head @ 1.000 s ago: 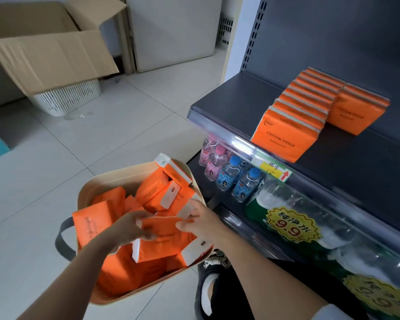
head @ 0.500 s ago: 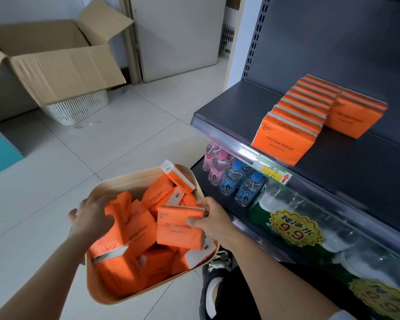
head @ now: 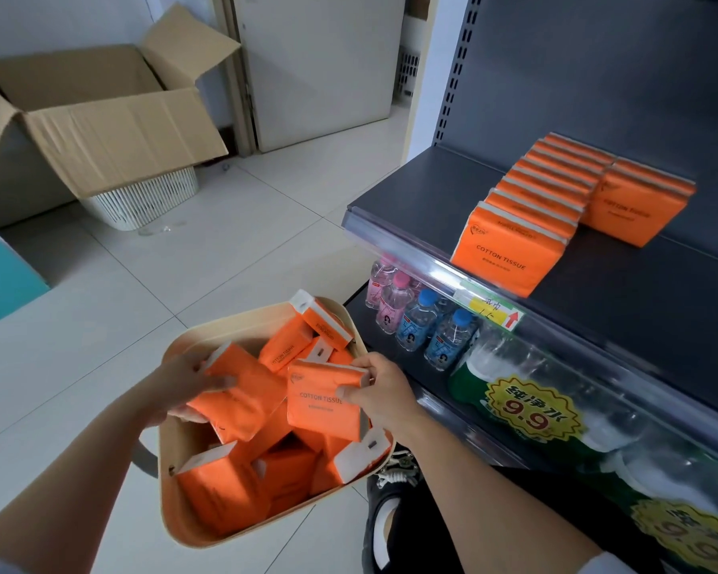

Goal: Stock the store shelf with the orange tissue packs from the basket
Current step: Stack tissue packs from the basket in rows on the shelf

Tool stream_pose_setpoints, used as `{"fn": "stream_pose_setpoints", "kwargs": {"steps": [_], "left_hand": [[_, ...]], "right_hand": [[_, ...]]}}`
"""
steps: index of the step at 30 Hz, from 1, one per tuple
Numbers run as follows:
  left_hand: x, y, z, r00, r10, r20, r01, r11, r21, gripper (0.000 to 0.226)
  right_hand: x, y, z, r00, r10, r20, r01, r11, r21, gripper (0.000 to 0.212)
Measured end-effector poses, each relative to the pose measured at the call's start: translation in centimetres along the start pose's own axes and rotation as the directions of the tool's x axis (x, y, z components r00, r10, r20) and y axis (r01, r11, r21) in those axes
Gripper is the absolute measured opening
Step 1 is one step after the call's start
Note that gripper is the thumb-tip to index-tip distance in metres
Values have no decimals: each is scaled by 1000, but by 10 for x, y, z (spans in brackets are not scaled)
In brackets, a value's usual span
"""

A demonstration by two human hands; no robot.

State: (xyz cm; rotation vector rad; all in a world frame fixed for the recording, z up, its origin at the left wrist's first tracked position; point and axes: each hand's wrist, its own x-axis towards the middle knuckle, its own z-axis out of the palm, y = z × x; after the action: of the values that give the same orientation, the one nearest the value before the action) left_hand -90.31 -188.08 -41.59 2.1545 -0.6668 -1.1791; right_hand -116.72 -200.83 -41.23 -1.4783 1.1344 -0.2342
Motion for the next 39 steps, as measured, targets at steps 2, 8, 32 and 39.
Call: {"fn": "stream_pose_setpoints", "kwargs": {"steps": [2,8,32,39], "left_hand": [[0,5,4,994,36,105,-22,991,-132,42],[-2,12,9,955,177,240,-91,940,-329,67],[-4,32,67,989,41,-141,-88,935,-344,39],[-3,25,84,972,145,-183,-111,976,187,54]], "right_hand": [[1,0,-3,998,-11,-55,12,1000,11,33],[-2,-5,-13,980,-27,-195,49,993,110,27],[-14,-17,-13,971,-73,-228,97,991,97,27],[-8,-14,-11,968,-49,-245,61,997,38,29]]}}
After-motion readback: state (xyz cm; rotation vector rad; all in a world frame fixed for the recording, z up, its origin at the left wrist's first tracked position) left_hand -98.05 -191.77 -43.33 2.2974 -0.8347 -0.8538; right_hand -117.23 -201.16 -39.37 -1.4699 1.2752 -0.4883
